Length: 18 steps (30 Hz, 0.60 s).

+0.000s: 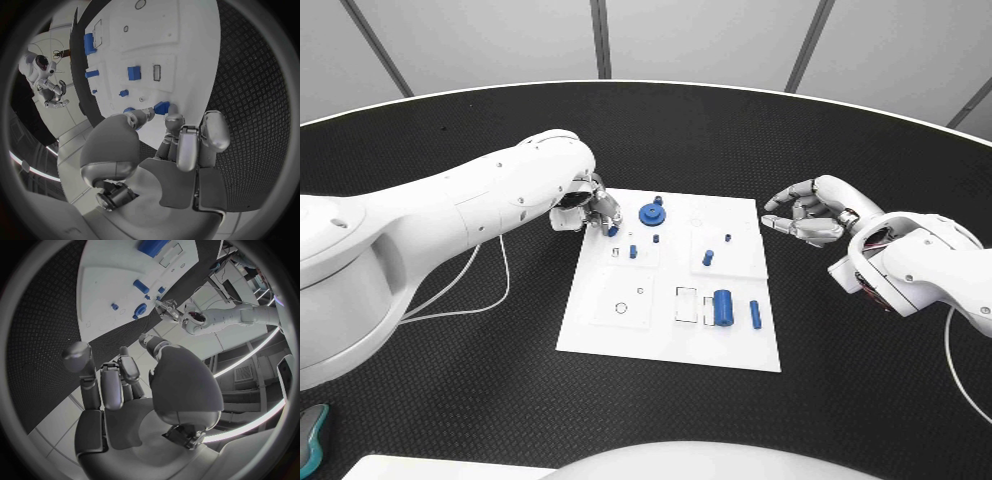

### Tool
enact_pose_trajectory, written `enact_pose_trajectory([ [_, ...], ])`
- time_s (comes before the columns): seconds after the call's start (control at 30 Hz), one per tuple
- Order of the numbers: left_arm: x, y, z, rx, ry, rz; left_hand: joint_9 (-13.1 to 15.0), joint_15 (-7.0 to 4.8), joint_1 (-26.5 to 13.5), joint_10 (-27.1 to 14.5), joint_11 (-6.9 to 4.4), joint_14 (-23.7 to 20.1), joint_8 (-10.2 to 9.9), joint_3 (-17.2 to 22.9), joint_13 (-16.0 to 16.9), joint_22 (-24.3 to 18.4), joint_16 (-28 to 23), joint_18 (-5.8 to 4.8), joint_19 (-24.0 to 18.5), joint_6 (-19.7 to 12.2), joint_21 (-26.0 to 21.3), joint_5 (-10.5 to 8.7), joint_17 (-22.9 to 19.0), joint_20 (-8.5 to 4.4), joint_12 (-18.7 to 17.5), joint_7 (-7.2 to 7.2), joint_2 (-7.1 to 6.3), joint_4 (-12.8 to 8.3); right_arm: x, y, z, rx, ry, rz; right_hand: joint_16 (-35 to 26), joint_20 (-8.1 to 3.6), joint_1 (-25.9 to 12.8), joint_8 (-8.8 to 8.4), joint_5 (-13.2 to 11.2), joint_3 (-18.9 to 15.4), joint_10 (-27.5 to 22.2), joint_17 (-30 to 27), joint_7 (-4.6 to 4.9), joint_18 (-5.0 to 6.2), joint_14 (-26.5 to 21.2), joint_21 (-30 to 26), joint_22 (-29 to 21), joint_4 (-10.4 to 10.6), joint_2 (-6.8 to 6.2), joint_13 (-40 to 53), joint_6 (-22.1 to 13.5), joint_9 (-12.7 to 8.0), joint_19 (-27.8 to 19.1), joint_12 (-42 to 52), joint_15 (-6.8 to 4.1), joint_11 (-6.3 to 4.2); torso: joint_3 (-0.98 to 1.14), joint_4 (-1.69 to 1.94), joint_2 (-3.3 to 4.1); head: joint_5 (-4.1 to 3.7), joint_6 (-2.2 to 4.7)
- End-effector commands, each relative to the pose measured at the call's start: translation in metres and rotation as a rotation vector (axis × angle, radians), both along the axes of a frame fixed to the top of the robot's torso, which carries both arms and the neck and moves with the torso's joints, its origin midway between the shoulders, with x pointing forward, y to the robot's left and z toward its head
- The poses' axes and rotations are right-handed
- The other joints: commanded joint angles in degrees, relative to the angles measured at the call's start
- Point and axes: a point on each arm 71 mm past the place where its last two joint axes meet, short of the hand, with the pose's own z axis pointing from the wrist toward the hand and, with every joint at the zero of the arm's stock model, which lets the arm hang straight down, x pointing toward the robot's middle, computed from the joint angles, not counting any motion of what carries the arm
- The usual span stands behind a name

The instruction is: Assemble the parts on the task board

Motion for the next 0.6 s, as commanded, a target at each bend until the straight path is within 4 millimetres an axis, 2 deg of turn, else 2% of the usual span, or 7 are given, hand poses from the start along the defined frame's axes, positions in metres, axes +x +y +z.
enact_pose_trajectory([
  [0.03,0.0000,0.0006,0.0003,-0.001,-0.001,0.001,-5.65,0.45,-0.58,-0.15,0.29,4.60,-10.67,16.72,-0.17,-0.07,0.12,-0.05,-0.08,-0.33,0.39,2.23,11.88,0.43,0.48,0.71,-0.17,-16.63,0.0000,-0.0002,0.0000,0.000,0.000,-0.001,-0.20,-0.24,-0.32,0.34,0.15,-0.08,0.25,5.02,0.09,0.92,3.44,-0.23,-0.07,0.31,0.07,0.06,-0.39,-0.09,0.32,0.16,-0.51,-0.13,0.00,-0.02,0.04,0.03,-0.01],
  [0.1,0.0001,0.0010,0.0006,-0.001,-0.002,0.002,-5.87,0.49,-0.87,-0.31,0.33,4.57,-10.87,16.37,-0.38,-0.11,0.11,-0.04,-0.11,-0.27,0.39,3.49,11.82,0.48,0.54,0.74,-0.33,-16.48,0.0000,-0.0004,0.0000,0.000,0.000,-0.001,-0.20,-0.24,-0.32,0.34,0.15,-0.08,0.25,5.02,0.09,0.92,3.44,-0.23,-0.07,0.31,0.07,0.06,-0.39,-0.09,0.32,0.16,-0.51,-0.13,0.00,-0.01,0.03,0.03,0.01],
  [0.33,-0.0001,0.0019,0.0014,-0.002,-0.003,0.001,-6.28,0.52,-0.78,-0.51,0.38,4.56,-11.36,16.31,-0.62,-0.14,0.11,-0.03,-0.14,-0.52,0.45,5.11,11.79,0.50,0.65,0.82,-0.43,-16.70,0.0003,-0.0012,-0.0001,-0.001,0.000,-0.004,-0.24,-0.24,-0.28,0.36,0.16,-0.08,0.21,4.98,0.09,0.94,3.43,-0.35,-0.14,0.29,0.05,0.02,-0.45,-0.11,0.29,0.13,-0.51,-0.13,-0.01,-0.01,0.02,0.06,0.00],
  [0.6,-0.0006,0.0023,0.0030,-0.007,-0.006,-0.005,-7.14,0.52,-0.70,-0.84,0.43,4.49,-12.01,17.18,-1.05,-0.03,0.09,-0.01,-0.13,-0.19,0.85,9.06,11.66,0.43,0.82,0.90,-0.27,-17.16,0.0003,-0.0016,-0.0001,-0.001,0.000,-0.005,-0.24,-0.24,-0.28,0.36,0.16,-0.08,0.21,4.98,0.09,0.94,3.43,-0.35,-0.14,0.29,0.05,0.02,-0.45,-0.11,0.29,0.13,-0.51,-0.13,-0.01,0.00,0.03,0.08,-0.06],
])
